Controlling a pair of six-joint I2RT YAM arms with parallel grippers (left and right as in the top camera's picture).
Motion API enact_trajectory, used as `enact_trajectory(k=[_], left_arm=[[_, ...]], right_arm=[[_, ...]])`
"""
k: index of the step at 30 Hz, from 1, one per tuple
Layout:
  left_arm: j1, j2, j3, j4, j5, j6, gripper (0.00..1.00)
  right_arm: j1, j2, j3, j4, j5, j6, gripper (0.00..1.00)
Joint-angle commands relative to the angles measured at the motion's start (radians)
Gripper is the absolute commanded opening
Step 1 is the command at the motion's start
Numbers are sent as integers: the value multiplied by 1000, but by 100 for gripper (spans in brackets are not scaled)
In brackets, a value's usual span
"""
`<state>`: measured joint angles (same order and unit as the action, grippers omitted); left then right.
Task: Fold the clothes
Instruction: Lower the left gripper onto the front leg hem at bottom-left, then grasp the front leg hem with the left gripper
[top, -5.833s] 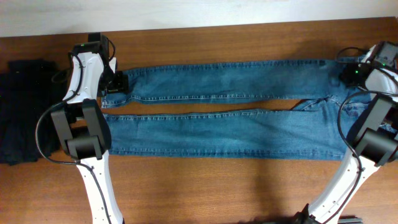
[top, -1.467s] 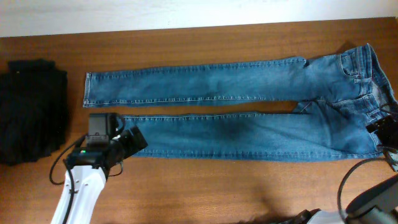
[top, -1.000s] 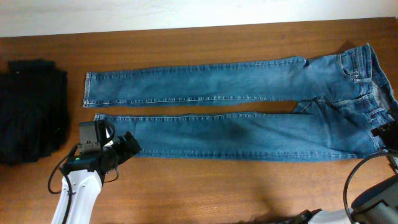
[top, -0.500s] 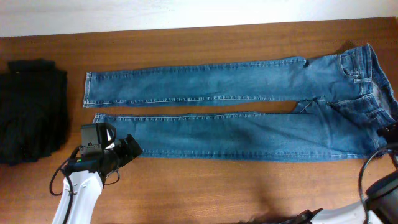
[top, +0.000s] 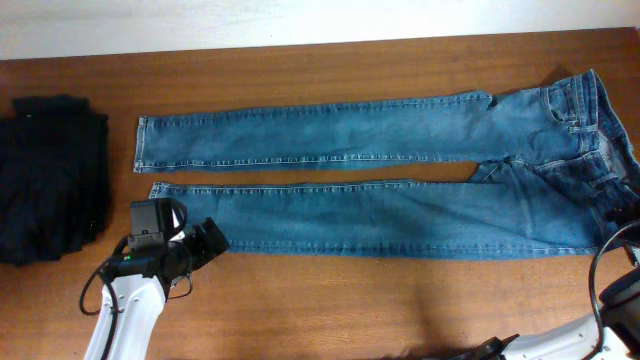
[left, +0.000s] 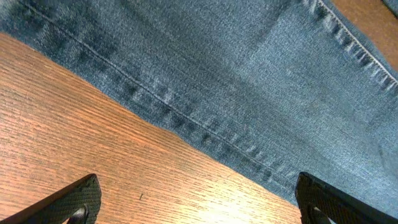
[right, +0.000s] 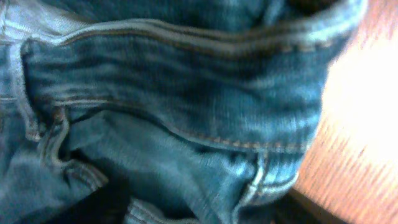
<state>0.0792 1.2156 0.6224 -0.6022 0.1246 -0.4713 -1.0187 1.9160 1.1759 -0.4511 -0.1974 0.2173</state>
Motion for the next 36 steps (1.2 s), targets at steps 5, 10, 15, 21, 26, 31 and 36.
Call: enact_trajectory(k=[5, 10, 15, 21, 26, 31, 36], left_arm=[[5, 3, -6, -27, 11, 16, 99], [5, 2, -6, -35, 51, 16, 99], [5, 3, -6, -57, 101, 12, 99], [5, 3, -6, -119, 140, -77, 99], [5, 3, -6, -125, 167, -147, 99], [5, 3, -44, -18, 112, -221, 99], [5, 3, -148, 132, 115, -336, 91]], right_arm=[[-5, 15, 0, -21, -2, 27, 53], [-5, 15, 0, -40, -1, 32, 38], [-5, 15, 0, -51, -2, 54, 30], [-3, 15, 0, -50, -2, 54, 29], [-3, 15, 0, -50, -2, 58, 29], [-3, 15, 0, -50, -2, 80, 29], [-3, 15, 0, -49, -2, 80, 29]])
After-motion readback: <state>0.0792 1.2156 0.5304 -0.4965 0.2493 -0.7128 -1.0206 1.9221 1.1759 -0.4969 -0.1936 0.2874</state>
